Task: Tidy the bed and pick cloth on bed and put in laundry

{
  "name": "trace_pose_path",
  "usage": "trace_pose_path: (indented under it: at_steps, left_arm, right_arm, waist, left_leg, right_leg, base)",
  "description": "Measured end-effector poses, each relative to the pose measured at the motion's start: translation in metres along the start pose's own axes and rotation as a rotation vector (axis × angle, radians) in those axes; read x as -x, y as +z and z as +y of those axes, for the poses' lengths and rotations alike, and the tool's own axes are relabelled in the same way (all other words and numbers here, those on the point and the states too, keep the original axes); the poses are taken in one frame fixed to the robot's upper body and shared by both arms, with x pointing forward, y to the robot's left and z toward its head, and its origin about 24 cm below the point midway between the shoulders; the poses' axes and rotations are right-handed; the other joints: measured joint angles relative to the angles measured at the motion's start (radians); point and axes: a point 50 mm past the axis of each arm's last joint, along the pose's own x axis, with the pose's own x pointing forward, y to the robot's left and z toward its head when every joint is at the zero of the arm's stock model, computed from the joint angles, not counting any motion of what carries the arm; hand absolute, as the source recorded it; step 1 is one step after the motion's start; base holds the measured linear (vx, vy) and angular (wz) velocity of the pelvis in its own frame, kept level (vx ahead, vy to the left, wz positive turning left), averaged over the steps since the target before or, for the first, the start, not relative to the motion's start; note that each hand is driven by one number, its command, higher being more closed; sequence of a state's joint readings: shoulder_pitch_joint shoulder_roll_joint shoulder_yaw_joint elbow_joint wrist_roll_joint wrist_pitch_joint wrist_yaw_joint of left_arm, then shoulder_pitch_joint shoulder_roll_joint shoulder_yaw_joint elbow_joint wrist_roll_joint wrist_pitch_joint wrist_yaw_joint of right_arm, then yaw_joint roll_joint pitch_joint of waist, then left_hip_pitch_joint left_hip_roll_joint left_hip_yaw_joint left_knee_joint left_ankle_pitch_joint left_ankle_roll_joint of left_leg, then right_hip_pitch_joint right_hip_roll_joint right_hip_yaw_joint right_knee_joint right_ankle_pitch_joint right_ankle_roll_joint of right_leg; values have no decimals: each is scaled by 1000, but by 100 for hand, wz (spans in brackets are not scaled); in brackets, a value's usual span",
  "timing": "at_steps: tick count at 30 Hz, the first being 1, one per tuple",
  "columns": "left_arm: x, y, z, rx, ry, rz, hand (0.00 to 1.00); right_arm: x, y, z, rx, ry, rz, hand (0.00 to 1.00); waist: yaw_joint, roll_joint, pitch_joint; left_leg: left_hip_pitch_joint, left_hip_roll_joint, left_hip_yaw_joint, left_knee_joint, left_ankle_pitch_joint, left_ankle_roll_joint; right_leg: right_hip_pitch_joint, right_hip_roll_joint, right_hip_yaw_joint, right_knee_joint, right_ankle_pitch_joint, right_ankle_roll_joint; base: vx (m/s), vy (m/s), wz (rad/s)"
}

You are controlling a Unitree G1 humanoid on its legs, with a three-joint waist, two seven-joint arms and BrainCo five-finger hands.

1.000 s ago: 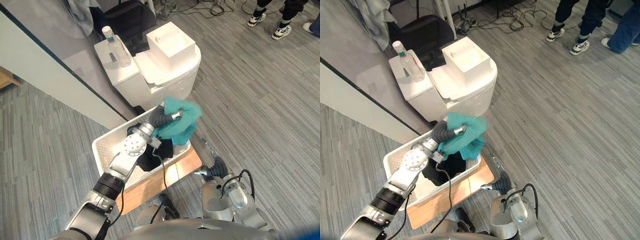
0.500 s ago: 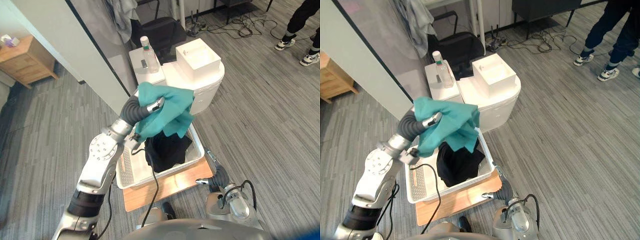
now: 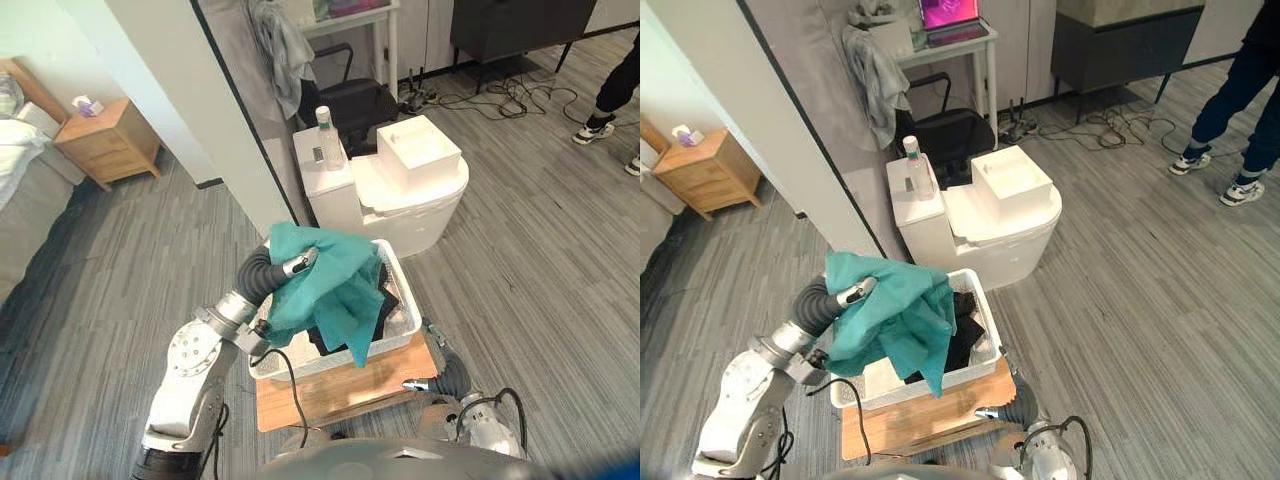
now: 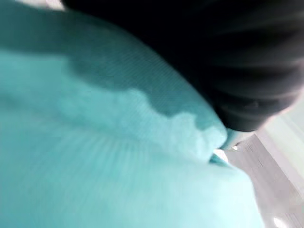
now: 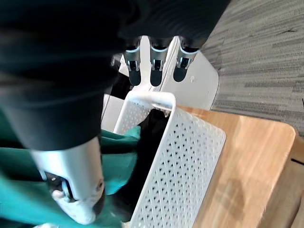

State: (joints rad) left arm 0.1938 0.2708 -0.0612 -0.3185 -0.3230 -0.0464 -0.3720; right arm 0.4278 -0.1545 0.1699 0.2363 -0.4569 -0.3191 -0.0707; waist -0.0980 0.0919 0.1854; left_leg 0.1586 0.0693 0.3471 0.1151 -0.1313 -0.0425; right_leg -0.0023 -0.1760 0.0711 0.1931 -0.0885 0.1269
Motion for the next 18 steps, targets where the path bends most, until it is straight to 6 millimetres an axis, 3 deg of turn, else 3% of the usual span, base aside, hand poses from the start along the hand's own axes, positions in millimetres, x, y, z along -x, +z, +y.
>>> trace_pose_path:
  at_steps: [4,6,10,18]
  left_arm:
    - [3,-41,10,0,172,170,100]
    - [6,-57,18,-47,271,249,100]
    - [-1,-64,29,-139,388,276,100]
    - [-26,-57,50,-379,570,232,100]
  right_arm:
    - [-1,2,2,-6,3,-6,0]
    - [-2,4,4,-17,1,-13,0]
    - [-8,12,7,-14,19,-50,0]
    - [-19,28,0,9,9,-143,0]
  waist:
    - [-3,-17,3]
    - [-4,-37,14]
    - [-2,-66,31]
    - [-10,-64,70]
  left_leg:
    - [-29,4,2,17,-7,-7]
    - [-47,13,8,38,-11,-12]
    - [-95,23,15,86,-25,-7]
    - [-196,45,37,171,-66,-14]
  right_leg:
    - [-34,1,-2,22,-9,-4]
    - [-53,3,-3,37,-10,-6]
    - [-97,3,-3,66,-11,-12]
    - [-191,2,0,115,-15,-15]
  base:
    - [-11,-7,-2]
    - [-19,-30,-3]
    - [-9,-4,-4]
    - [12,10,-9]
